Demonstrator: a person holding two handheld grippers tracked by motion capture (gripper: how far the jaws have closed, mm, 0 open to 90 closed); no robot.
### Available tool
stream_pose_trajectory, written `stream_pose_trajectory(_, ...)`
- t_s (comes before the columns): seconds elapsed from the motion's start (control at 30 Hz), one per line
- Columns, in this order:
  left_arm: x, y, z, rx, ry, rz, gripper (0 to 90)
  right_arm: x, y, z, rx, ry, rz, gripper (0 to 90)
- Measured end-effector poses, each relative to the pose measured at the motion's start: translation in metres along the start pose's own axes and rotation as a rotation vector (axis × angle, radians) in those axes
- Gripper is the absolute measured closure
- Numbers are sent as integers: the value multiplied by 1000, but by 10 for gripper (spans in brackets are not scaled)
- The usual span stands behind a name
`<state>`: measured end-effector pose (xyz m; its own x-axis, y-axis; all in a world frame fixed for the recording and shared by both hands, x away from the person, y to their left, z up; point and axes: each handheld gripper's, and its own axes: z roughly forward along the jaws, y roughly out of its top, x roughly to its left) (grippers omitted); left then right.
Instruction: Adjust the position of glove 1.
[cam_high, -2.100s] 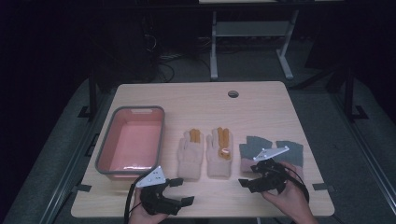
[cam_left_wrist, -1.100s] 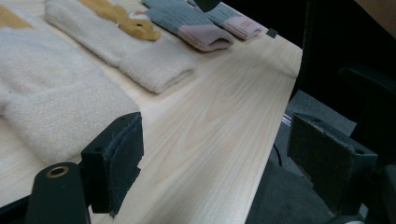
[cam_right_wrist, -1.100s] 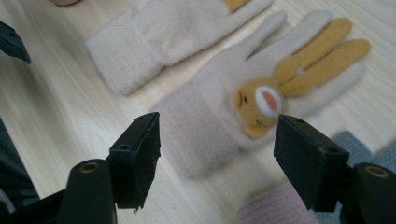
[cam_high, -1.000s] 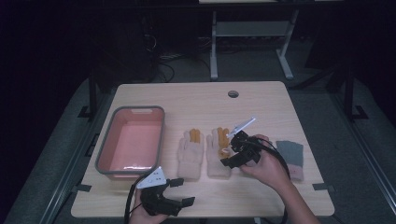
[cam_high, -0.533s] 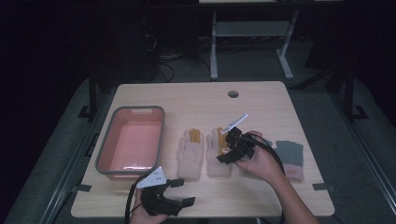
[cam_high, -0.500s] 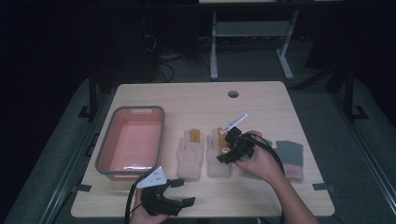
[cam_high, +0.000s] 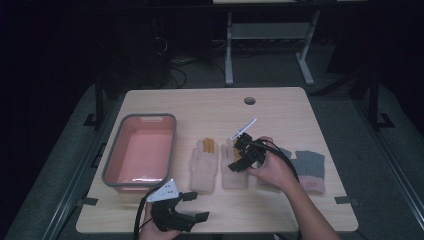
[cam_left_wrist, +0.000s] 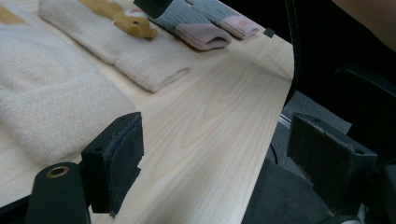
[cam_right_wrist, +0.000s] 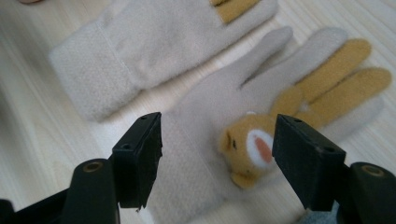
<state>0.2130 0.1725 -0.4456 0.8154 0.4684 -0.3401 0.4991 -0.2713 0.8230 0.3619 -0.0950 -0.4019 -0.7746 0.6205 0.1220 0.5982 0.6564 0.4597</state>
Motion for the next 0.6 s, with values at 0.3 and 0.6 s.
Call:
stream_pose_trajectory(0.3,0,0,0,-5,6,2,190,-4,3,16,44,-7,-4,331)
stream_pose_trajectory(0.6,0,0,0,-4,5,1,190,-11,2,24,85,-49,20,368)
